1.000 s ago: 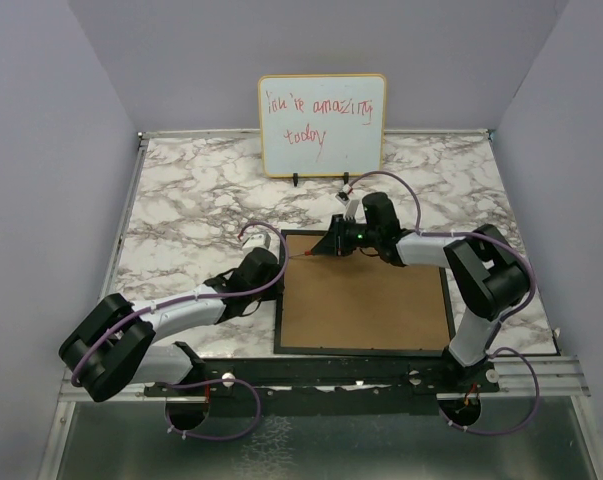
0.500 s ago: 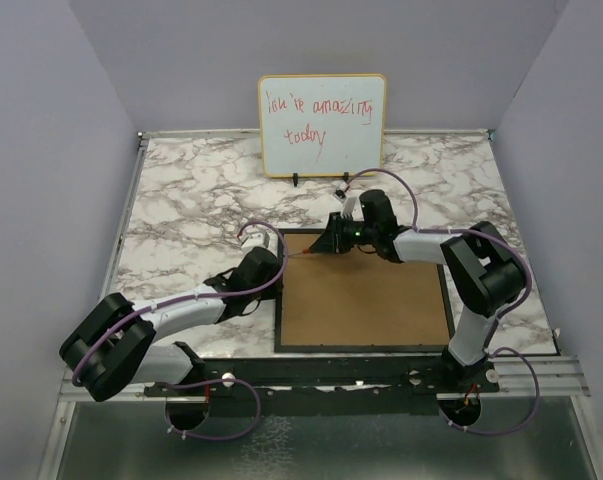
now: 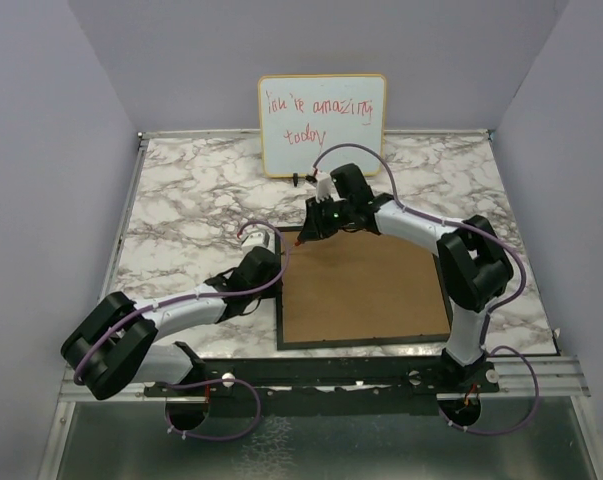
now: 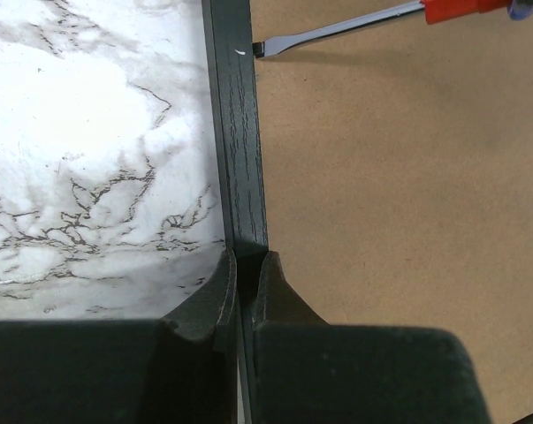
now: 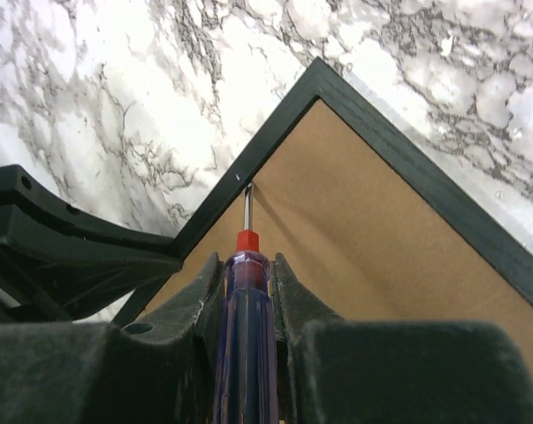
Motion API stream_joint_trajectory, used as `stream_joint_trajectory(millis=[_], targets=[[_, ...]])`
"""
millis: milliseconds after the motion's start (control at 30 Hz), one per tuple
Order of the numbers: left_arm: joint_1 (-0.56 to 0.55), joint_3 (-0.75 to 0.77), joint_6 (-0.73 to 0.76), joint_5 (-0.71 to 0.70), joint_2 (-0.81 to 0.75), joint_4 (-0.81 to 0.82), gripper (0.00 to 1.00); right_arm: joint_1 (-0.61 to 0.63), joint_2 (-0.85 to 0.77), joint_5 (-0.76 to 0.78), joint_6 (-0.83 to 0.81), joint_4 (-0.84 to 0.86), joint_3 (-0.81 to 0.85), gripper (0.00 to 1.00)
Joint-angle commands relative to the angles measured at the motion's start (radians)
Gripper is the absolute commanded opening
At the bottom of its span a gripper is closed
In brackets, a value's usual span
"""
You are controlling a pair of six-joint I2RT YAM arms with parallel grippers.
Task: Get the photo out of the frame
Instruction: Release the photo frame item from the photo frame.
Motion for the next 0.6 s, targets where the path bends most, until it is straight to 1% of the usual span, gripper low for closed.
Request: stream_joint_trajectory(millis=[0, 367, 567], targets=[[-0.006, -0.072, 0.046, 0.045, 0.042, -0.176, 0.00, 0.057, 0.076, 0.179, -0.111, -0.163, 0.123, 0.01], [-0.006, -0.092, 0.034, 0.037, 0.003, -0.167, 0.00, 0.164, 0.171, 0.311, -0.123, -0.315, 0.344, 0.01], [-0.006, -0.097, 0.023, 0.023, -0.016, -0.177, 0.00, 0.224, 0.205, 0.394, -0.097, -0.340, 0.397, 0.01]])
